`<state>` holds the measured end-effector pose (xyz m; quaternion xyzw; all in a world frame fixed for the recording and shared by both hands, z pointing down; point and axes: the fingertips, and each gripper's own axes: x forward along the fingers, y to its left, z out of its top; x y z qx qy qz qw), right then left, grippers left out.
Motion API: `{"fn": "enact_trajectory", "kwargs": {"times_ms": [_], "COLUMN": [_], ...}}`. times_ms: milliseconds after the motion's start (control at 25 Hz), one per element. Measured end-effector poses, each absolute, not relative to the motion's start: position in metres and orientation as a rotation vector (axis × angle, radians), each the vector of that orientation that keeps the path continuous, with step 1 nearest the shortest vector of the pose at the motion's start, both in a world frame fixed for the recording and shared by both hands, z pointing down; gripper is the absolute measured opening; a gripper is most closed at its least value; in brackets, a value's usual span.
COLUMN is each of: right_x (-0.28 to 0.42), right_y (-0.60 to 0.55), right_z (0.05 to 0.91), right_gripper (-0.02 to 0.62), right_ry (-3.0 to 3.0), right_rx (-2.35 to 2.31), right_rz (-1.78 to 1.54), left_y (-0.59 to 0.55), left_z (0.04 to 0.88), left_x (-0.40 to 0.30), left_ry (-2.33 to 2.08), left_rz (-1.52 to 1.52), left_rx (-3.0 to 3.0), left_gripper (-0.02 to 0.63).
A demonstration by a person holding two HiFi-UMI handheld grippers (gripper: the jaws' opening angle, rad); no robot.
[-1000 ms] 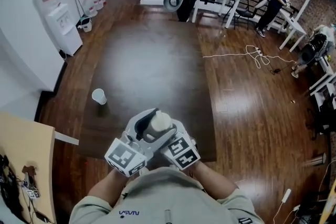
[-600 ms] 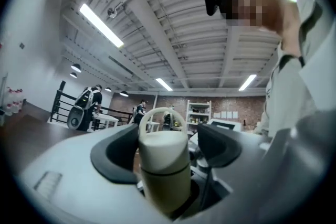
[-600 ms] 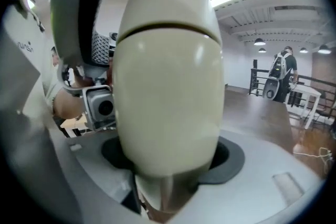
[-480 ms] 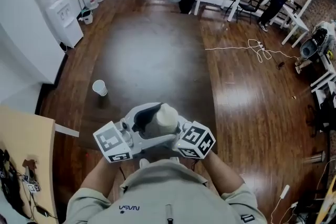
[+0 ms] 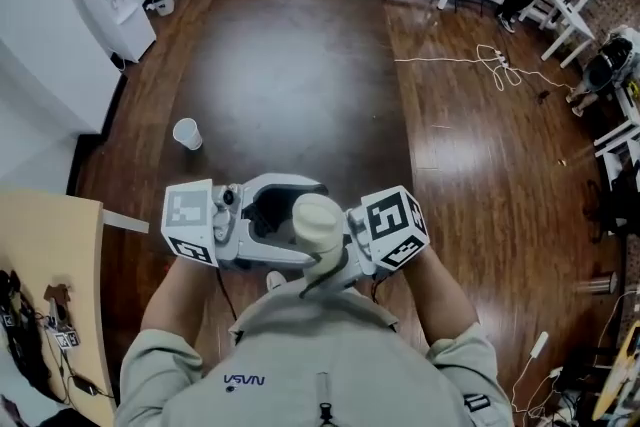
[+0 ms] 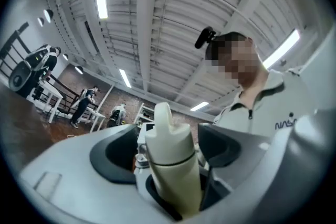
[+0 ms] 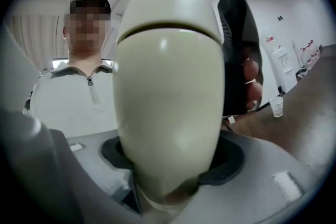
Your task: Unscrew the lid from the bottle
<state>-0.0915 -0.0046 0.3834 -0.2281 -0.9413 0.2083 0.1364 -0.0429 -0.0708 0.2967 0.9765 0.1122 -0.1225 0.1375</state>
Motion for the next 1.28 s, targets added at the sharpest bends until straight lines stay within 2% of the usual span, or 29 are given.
{"fn": "enact_trajectory", "kwargs": {"times_ms": [80, 200, 560, 1080, 1280], "right_x": [-0.093, -0.095, -0.096, -0.097, -0.086], "right_y": [0.003, 0.005, -0.010, -0.118, -0.137], "right_z": [0.384, 0.384, 0.391, 0.426, 0.432], "right_gripper": [0.301, 0.301, 0.301, 0.301, 0.301], "right_ry": [-2.698, -2.699, -2.720, -2.671, -2.565], "right_rx": [-0.714, -0.731, -0.597, 0.592, 0.886], "right_rz": [0.601, 0.606, 0.567, 0.263, 0.205], "left_y": [-0.066, -0.062, -0.071, -0.112, -0.118], "left_z": [0.296, 0.294, 0.297, 0.310, 0.321], "left_x": [-0.044, -0.043, -0.040, -0.037, -0.035], "left_ry": [0.378, 0.407, 0.274, -0.547, -0.786], "left_rz": [-0.362, -0.366, -0.342, -0.203, -0.170], "left_rx": [2.808, 2.807, 2.858, 3.113, 3.103], "left_gripper": [0.339, 0.291, 0.291, 0.290, 0.288]}}
